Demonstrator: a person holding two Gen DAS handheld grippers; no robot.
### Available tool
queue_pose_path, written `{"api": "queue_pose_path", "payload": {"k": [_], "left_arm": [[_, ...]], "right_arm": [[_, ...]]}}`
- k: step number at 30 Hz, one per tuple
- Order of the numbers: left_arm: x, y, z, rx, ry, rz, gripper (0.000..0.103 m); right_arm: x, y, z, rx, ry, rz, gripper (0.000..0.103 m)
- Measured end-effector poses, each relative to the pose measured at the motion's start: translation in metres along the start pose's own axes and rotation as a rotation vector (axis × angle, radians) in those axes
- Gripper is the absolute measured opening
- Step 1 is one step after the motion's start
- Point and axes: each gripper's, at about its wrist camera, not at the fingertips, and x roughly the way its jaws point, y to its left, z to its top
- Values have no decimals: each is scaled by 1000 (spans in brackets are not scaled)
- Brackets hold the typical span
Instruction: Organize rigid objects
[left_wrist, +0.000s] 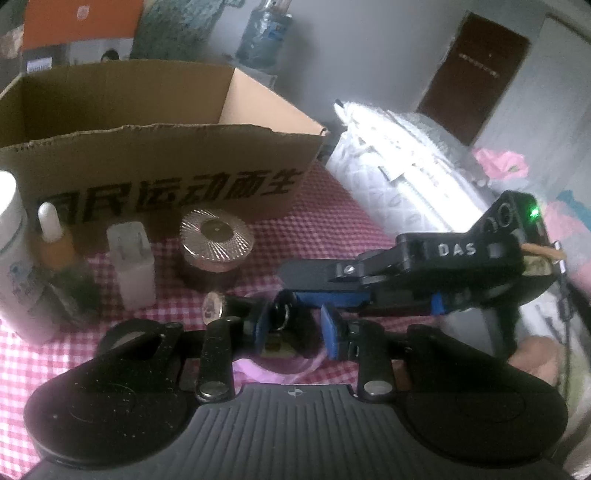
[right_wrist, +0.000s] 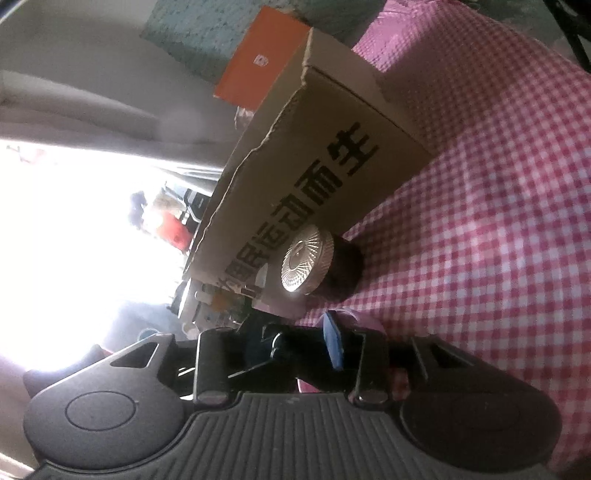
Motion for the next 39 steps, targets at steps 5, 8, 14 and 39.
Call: {"api": "queue_pose_path", "payload": {"k": [5,8,14,39], "left_arm": [[1,-11,-3,78,0,42,29],[1,-17,-6,125,11,70,30],[-7,-20,-12,160,42,65,31],[3,-37,-13,156,27,-43,31]], "right_arm": [[-11,4,2,-14,-13,-19,43],[-21,8,4,-29,-21,-44,48],[-38,17,5,-12,-16,-58,56],[-10,15,31,289,225,-240,58]]}}
